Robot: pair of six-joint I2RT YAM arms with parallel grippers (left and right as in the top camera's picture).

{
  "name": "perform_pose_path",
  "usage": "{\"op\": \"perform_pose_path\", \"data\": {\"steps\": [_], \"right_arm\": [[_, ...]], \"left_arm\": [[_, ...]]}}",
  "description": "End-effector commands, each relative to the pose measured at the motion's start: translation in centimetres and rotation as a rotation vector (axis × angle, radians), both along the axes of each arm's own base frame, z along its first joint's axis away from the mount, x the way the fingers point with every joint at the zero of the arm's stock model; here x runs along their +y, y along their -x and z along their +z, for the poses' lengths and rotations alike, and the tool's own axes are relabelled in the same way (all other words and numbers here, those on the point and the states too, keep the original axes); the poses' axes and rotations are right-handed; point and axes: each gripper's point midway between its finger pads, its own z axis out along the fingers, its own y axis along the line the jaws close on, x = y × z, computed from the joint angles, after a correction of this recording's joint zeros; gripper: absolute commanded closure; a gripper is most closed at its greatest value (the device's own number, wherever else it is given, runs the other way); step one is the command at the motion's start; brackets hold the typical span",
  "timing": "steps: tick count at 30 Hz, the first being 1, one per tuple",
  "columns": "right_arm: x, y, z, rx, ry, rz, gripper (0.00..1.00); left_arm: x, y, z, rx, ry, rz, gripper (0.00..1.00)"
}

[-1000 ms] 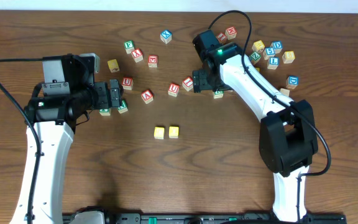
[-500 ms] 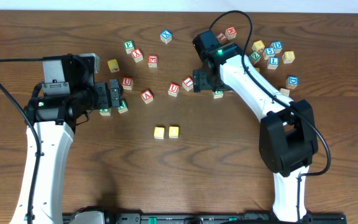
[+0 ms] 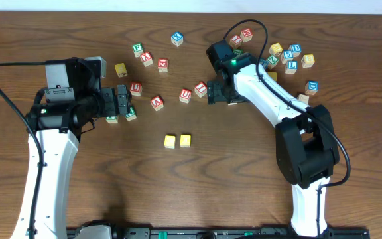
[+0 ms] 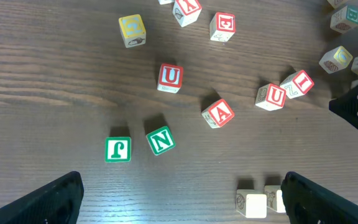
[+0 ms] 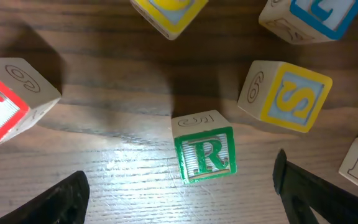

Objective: Spell out CORL
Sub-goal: 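Lower the right gripper and close it on the green R block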

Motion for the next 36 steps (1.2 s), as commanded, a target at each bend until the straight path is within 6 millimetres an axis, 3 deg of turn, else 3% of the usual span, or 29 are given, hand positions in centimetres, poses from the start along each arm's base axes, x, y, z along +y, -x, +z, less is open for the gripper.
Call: {"op": "perform_pose_path", "data": {"steps": [1, 11, 36], "right_arm": [[-0.5, 0.0, -0.7, 0.005, 0.016, -0.033, 0.09], [-0.8, 0.6, -2.5, 0.012, 0.018, -0.035, 0.1], [-0.4, -0.2, -3.1, -0.031, -0.004, -0.035, 0.15]], "left_arm": [[0.3, -0.4, 0.9, -0.025, -0.014, -0.006, 0.0], [0.3, -0.4, 0.9, -0.025, -0.014, -0.006, 0.0], [0.3, -0.4, 0.9, -0.025, -0.014, -0.006, 0.0]]}}
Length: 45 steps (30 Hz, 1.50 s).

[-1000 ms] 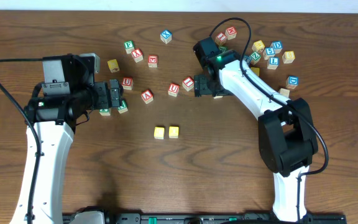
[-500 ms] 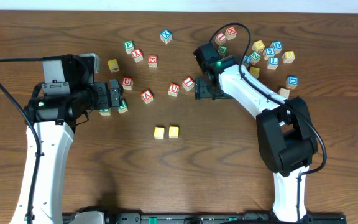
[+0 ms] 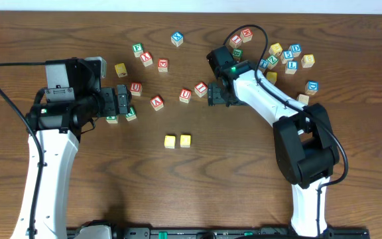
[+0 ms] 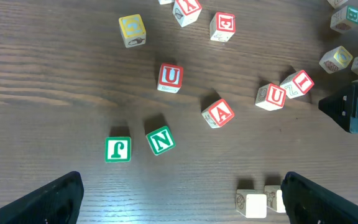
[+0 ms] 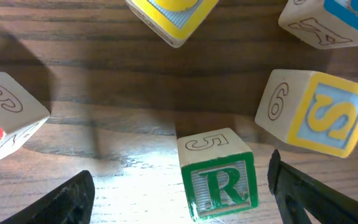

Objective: Spell out CORL
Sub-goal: 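Lower the right gripper and close it on the green R block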

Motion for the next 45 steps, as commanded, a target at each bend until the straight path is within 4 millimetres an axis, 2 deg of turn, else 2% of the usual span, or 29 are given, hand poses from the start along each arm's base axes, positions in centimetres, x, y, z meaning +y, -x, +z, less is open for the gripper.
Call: {"op": "perform_pose_path", "data": {"steps": [1, 6, 9, 10, 15, 21, 26, 38, 43, 45], "right_arm": [[-0.7, 0.3, -1.0, 0.01, 0.021, -0.018, 0.15], [-0.6, 0.2, -1.0, 0.007, 0.022, -0.007, 0.16], [-0.6, 0.1, -1.0, 0.006, 0.021, -0.007, 0.21], [-0.6, 0.1, -1.0, 0.004, 0.02, -0.007, 0.29], [-0.6, 0.0, -1.0, 0.001, 0.018, -0.007, 0.46], [-0.6, 0.0, -1.0, 0.001, 0.019, -0.007, 0.72], [-0.6, 0.0, -1.0, 0.001, 0.019, -0.007, 0.82], [-0.5, 0.0, -0.8, 0.001, 0.017, -0.007, 0.85], [0.2, 0.0, 1.0, 0.008, -0.018, 0.003, 0.87], [0.8, 0.0, 2.5, 0.0, -0.032, 0.011, 0.86]], "left_arm": [[0.3, -0.4, 0.9, -0.025, -0.014, -0.006, 0.0], [0.3, -0.4, 0.9, -0.025, -0.014, -0.006, 0.0], [0.3, -0.4, 0.9, -0.025, -0.014, -0.006, 0.0], [0.3, -0.4, 0.9, -0.025, -0.014, -0.006, 0.0], [0.3, -0.4, 0.9, -0.025, -0.014, -0.006, 0.0], [0.3, -0.4, 0.9, -0.025, -0.014, -0.006, 0.0], [0.3, -0.4, 0.9, -0.025, -0.014, -0.006, 0.0], [0.3, -0.4, 0.9, -0.025, -0.014, -0.006, 0.0], [0.3, -0.4, 0.9, -0.025, -0.014, -0.006, 0.0], [0.3, -0.4, 0.9, -0.025, -0.014, -0.006, 0.0]]}}
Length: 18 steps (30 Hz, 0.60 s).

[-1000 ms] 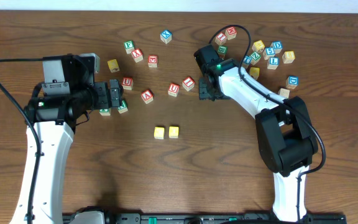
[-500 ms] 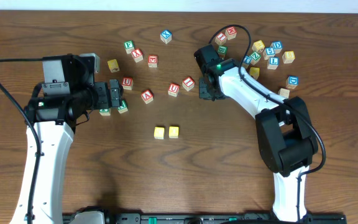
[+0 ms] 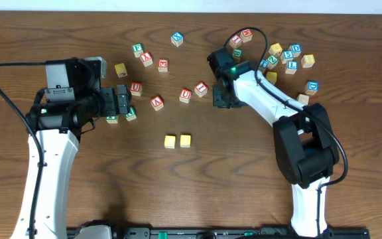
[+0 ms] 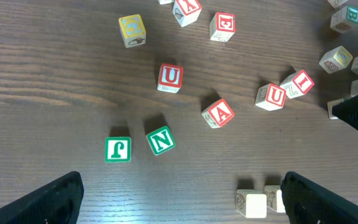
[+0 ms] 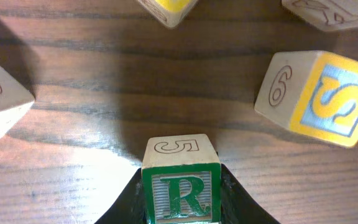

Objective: Spell out CORL
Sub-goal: 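Lower the right gripper and close it on the green R block, then carry the R block to the right of the O block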

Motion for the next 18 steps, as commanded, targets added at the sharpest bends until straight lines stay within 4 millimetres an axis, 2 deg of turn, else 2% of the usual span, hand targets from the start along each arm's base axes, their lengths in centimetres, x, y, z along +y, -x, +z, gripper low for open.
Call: {"op": "perform_pose_path", "data": {"steps": [1, 4, 10, 12, 15, 18], "right_arm": [[1.1, -0.9, 3.2, -0.044, -0.043, 0.01, 0.86], [1.5, -0.5, 5.4, -0.059, -0.052, 0.02, 0.88], [2.2, 1.4, 10.9, -0.115, -0.084, 0.056, 0.94], [2.6, 2.3, 12.1, -0.124, -0.089, 0.07, 0.99], [3.1, 3.4, 13.3, -0.148, -0.066, 0.058, 0.99], [4.4, 4.9, 14.4, -0.169, -0.049, 0.087, 0.99]], "left_arm": [[0.3, -0.4, 0.9, -0.025, -0.014, -0.006, 0.0], [0.3, -0.4, 0.9, -0.025, -0.014, -0.006, 0.0], [0.3, -0.4, 0.9, -0.025, -0.014, -0.006, 0.0], [0.3, -0.4, 0.9, -0.025, -0.014, -0.006, 0.0], [0.3, -0.4, 0.9, -0.025, -0.014, -0.006, 0.0], [0.3, -0.4, 0.9, -0.025, -0.014, -0.006, 0.0]]}}
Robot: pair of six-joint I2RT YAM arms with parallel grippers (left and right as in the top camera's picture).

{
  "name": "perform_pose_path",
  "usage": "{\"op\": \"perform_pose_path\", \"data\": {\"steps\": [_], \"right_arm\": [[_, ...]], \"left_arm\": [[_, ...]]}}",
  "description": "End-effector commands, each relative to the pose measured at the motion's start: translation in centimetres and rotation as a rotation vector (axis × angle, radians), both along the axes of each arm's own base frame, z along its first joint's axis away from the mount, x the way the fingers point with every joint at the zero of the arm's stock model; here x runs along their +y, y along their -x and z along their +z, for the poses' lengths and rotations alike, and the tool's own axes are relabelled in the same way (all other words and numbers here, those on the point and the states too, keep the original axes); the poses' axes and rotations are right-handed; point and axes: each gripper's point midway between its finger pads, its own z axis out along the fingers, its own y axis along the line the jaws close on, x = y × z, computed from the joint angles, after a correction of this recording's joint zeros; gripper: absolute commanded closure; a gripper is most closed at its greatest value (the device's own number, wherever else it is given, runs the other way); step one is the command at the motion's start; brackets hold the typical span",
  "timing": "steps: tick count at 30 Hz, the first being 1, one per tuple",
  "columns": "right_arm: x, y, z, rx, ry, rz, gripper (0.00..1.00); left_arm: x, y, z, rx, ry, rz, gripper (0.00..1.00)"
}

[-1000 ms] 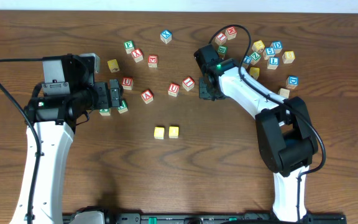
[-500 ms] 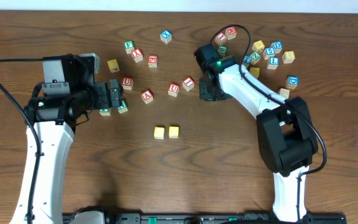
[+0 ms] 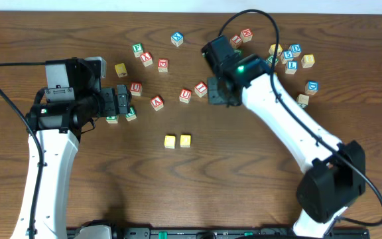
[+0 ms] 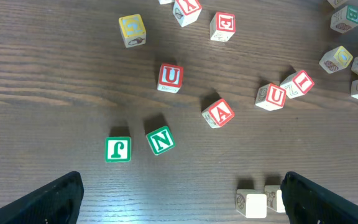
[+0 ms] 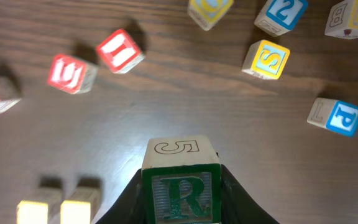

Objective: Spell out CORL
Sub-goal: 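Carry the R block to the right of the O block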

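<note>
The green R block (image 5: 181,186) hangs well above the table, with my right gripper (image 5: 181,194) shut on it; overhead, that gripper (image 3: 218,91) is right of the red I block (image 3: 201,88). Two yellow blocks (image 3: 178,141) lie side by side at mid-table, and they show low on the left in the right wrist view (image 5: 58,210). My left gripper (image 4: 182,200) is open and empty over the green J (image 4: 117,149) and N (image 4: 160,140) blocks.
Red U (image 4: 170,77), A (image 4: 218,112) and another U (image 4: 270,96) lie scattered left of centre. A cluster of blue and yellow blocks (image 3: 290,58) sits at the back right, among them the yellow S (image 5: 266,60) and blue P (image 5: 337,116).
My right gripper, shut on the R block, was down at the table and is now high above it. The blocks below look much smaller. The left arm has not moved.
My right gripper was open above the R block beside the yellow S. Then it was lower, still open around it. Then it was shut on the R at the table. Now it holds the R in the air.
</note>
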Motion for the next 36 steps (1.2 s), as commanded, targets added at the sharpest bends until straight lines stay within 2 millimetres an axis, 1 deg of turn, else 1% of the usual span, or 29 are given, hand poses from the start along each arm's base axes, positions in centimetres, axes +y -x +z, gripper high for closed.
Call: {"op": "perform_pose_path", "data": {"steps": [1, 4, 6, 9, 11, 12, 13, 19, 23, 27, 36], "right_arm": [[1.6, 1.4, 1.9, -0.055, 0.016, 0.005, 0.99], [2.8, 3.2, 2.5, -0.077, 0.048, 0.025, 0.99], [3.6, 4.5, 2.3, -0.092, 0.072, 0.039, 0.99], [4.4, 6.1, 1.1, -0.085, 0.099, 0.051, 0.99], [5.0, 7.2, -0.2, -0.079, 0.113, 0.062, 0.99], [5.1, 7.5, -0.6, -0.077, 0.115, 0.063, 0.99], [5.2, 7.9, -1.4, -0.072, 0.119, 0.063, 0.99], [4.8, 9.1, -4.7, -0.035, 0.122, 0.054, 0.99], [4.7, 9.7, -5.7, -0.016, 0.12, 0.061, 0.99], [5.2, 10.1, -7.0, 0.004, 0.083, 0.066, 0.99], [4.5, 11.1, -10.5, 0.02, 0.052, 0.025, 0.99]], "left_arm": [[0.3, -0.4, 0.9, -0.025, -0.014, -0.006, 0.0], [0.3, -0.4, 0.9, -0.025, -0.014, -0.006, 0.0], [0.3, -0.4, 0.9, -0.025, -0.014, -0.006, 0.0], [0.3, -0.4, 0.9, -0.025, -0.014, -0.006, 0.0], [0.3, -0.4, 0.9, -0.025, -0.014, -0.006, 0.0], [0.3, -0.4, 0.9, -0.025, -0.014, -0.006, 0.0], [0.3, -0.4, 0.9, -0.025, -0.014, -0.006, 0.0], [0.3, -0.4, 0.9, -0.025, -0.014, -0.006, 0.0], [0.3, -0.4, 0.9, -0.025, -0.014, -0.006, 0.0], [0.3, -0.4, 0.9, -0.025, -0.014, -0.006, 0.0], [0.3, -0.4, 0.8, -0.024, -0.014, -0.006, 0.0]]}}
